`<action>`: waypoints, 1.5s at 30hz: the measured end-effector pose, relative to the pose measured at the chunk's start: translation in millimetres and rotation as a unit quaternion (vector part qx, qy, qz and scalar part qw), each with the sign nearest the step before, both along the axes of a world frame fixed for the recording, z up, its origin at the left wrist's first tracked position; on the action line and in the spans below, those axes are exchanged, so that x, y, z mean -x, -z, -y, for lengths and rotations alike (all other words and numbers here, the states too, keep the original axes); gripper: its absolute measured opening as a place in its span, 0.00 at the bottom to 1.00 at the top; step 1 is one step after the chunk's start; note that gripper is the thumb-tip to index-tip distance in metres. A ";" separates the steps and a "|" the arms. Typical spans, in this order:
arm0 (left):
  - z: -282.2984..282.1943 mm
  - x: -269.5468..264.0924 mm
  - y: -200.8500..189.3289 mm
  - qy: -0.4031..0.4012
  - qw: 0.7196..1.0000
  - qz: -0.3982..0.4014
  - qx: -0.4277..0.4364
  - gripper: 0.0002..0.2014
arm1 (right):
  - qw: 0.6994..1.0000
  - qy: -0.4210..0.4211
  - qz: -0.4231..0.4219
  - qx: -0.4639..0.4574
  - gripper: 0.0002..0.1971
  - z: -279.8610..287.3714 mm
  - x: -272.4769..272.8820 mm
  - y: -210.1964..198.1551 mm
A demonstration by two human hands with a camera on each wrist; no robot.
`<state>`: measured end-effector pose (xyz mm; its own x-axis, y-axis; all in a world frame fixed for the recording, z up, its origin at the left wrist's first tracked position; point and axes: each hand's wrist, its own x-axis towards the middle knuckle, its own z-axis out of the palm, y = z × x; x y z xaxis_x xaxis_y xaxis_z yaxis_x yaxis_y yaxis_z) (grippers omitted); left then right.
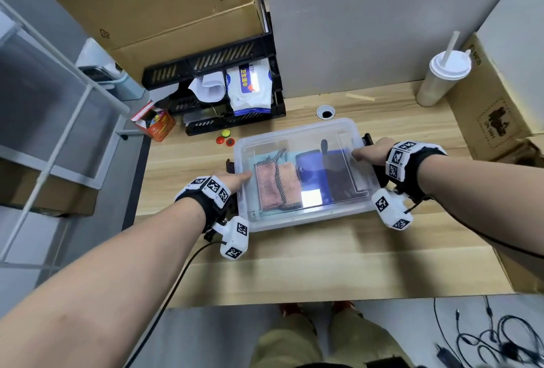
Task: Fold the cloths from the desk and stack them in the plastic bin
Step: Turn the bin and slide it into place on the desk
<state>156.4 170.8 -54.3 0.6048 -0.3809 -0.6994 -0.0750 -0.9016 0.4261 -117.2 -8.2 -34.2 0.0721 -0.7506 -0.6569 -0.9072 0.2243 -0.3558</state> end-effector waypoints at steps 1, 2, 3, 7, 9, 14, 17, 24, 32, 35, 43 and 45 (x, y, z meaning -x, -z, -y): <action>1.0 2.6 -2.1 0.006 1.000 0.012 0.007 0.34 | 1.000 -0.003 -0.005 0.004 0.21 -1.7 -1.7 -2.5; 2.3 5.5 -3.4 0.018 0.999 0.027 0.007 0.31 | 1.000 -0.006 -0.006 0.009 0.22 -3.2 -3.6 -4.8; 4.0 10.1 -6.7 0.031 0.999 0.038 0.008 0.29 | 1.000 -0.012 -0.005 0.014 0.22 -4.1 -5.5 -5.7; 9.7 25.5 -12.8 0.030 0.999 0.023 0.003 0.26 | 1.000 -0.020 0.021 0.005 0.19 -14.3 -18.0 -8.5; 9.2 33.8 -16.3 0.014 1.000 -0.002 0.012 0.31 | 0.999 -0.016 0.033 -0.003 0.20 -21.2 -23.0 -12.3; 10.1 37.9 -14.8 0.094 0.995 0.013 -0.042 0.50 | 0.998 -0.063 0.001 -0.015 0.29 -31.5 -26.6 -23.2; 16.5 34.3 -11.5 0.111 0.989 0.058 -0.072 0.51 | 0.998 -0.059 -0.013 0.024 0.27 -38.0 -26.6 -29.0; 24.4 35.3 -10.1 0.119 0.982 0.110 -0.099 0.56 | 0.999 -0.010 -0.012 0.029 0.25 -32.2 -29.1 -17.5; 32.8 42.6 -1.2 0.063 0.989 0.117 -0.064 0.60 | 0.999 -0.004 0.005 0.040 0.20 -29.2 -28.7 -18.4; 35.8 48.1 2.1 0.057 0.991 0.115 -0.042 0.56 | 0.999 -0.033 -0.017 0.032 0.21 -25.1 -24.5 -20.0; 59.5 67.8 3.5 0.104 0.986 0.124 -0.029 0.54 | 1.000 0.003 0.001 -0.003 0.17 -10.7 1.5 -30.3; 64.6 73.7 3.2 0.112 0.985 0.125 -0.026 0.53 | 1.000 0.015 0.007 -0.002 0.17 -6.0 9.1 -30.6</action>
<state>82.7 106.2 -57.4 0.6652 -0.4924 -0.5613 -0.3720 -0.8703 0.3227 -126.3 -2.2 -3.6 0.0590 -0.7495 -0.6594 -0.8955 0.2521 -0.3667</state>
